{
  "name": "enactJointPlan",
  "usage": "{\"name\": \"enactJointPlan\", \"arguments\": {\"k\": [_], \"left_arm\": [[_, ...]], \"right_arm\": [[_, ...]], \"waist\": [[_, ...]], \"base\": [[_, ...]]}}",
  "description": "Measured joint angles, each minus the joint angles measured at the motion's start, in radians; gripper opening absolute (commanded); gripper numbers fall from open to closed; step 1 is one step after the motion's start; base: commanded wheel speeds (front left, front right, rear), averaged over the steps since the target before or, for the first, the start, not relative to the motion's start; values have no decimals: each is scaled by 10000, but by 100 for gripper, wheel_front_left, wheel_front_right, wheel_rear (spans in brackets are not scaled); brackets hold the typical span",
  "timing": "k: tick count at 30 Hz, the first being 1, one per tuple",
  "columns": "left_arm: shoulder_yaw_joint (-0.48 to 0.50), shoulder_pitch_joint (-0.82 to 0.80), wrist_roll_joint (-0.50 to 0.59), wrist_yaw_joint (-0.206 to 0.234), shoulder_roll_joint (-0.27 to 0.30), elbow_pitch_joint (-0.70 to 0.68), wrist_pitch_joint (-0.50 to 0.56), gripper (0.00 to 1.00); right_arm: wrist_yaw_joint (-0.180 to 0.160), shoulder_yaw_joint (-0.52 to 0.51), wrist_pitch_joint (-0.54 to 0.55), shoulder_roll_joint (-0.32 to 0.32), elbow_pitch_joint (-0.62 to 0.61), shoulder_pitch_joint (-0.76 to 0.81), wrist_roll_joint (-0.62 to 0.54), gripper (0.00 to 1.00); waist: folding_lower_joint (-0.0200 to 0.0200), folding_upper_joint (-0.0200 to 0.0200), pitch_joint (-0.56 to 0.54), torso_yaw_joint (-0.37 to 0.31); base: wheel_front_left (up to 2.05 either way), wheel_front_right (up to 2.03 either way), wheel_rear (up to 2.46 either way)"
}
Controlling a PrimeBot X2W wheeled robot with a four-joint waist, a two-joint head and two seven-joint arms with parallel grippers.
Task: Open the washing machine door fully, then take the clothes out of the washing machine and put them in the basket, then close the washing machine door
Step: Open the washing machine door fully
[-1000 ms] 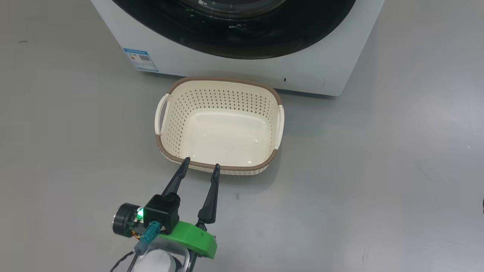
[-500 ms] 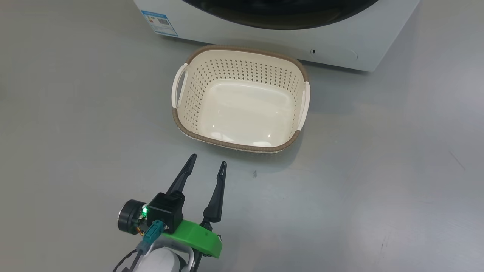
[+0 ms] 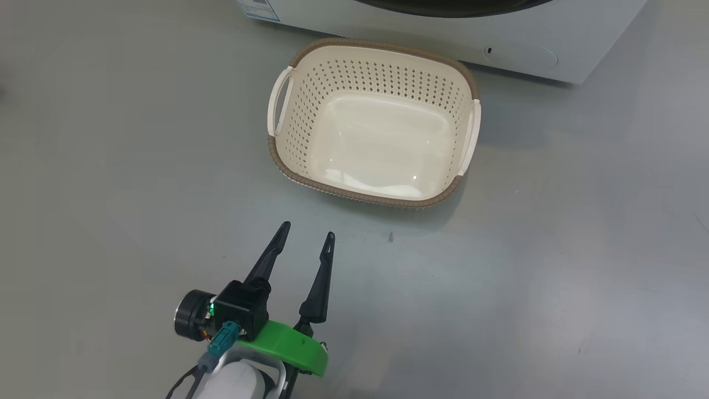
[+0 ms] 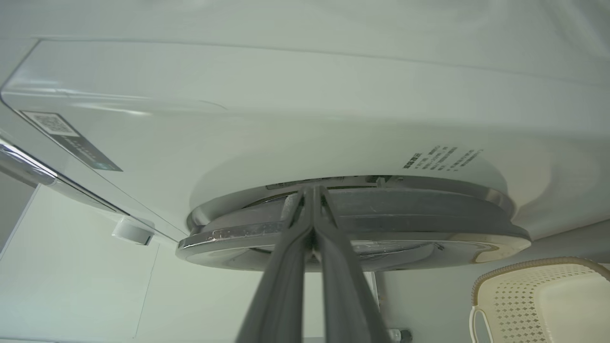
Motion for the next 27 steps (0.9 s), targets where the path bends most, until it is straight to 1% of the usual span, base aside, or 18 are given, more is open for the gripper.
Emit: {"name": "enactJointPlan", "arguments": {"k": [2,11,14,22,27], "left_arm": [[-36,0,-8,0,-2,-21,0,100],[-316,-5,-376,2,-17,-207,0,100],[-290,-5,-433,2,-23,-249,0,100],[-203,-6,-433,2,-27,-259,0,100],[-253,-9,-531,2,-33,-311,0,100]], "right_arm": [[-71,12,109,-33,117,-205,52,0],[-73,-102,238,-48,717,-774,301,0],[-75,-46,314,-48,907,-1015,301,0],[-75,84,387,-88,1910,-1301,330,0],[-75,123,556,-186,2224,-1624,347,0]], "waist": [[0,0,71,55],[-1,0,273,365],[-1,0,335,471],[-1,0,467,735],[-1,0,510,897]], "base": [[0,0,0],[0,0,0],[0,0,0],[0,0,0],[0,0,0]]}}
